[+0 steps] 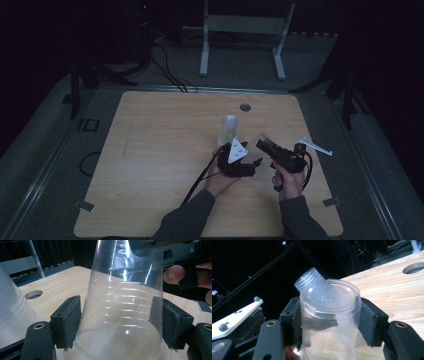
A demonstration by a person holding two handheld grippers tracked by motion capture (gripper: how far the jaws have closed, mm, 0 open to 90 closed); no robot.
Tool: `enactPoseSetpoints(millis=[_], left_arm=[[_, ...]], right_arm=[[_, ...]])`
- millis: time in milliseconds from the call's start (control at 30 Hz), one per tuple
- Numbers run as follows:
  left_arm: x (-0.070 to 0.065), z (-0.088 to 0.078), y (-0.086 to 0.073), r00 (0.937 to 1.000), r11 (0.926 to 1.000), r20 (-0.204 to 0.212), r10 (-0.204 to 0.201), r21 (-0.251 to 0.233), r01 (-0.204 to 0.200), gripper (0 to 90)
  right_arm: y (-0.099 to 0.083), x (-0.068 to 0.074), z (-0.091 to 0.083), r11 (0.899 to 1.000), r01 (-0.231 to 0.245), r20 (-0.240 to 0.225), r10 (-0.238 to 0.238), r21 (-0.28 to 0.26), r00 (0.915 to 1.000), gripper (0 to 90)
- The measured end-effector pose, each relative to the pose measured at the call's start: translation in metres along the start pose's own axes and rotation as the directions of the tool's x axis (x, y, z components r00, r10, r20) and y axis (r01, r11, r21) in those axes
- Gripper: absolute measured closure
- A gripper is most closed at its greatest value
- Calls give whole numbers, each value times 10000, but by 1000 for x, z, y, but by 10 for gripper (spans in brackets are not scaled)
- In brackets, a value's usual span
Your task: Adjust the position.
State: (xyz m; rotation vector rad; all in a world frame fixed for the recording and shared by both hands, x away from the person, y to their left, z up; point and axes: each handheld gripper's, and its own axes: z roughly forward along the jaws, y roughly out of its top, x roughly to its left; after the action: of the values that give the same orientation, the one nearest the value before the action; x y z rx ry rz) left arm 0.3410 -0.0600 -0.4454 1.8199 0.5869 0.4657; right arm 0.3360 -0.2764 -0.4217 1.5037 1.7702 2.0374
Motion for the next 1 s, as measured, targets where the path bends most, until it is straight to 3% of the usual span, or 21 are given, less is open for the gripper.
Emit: enactPoseSetpoints(millis=[600,1000], left_arm=[[-1,-1,2,9994,9992,12,344,186,-344,294],[6,-6,4,9990,9987,-147,416,290,-411,297]], right_arm=[[0,-1,-3,9995,253,171,-256,164,9995,339],[-1,1,-8,9981,504,223,-512,347,9984,311]])
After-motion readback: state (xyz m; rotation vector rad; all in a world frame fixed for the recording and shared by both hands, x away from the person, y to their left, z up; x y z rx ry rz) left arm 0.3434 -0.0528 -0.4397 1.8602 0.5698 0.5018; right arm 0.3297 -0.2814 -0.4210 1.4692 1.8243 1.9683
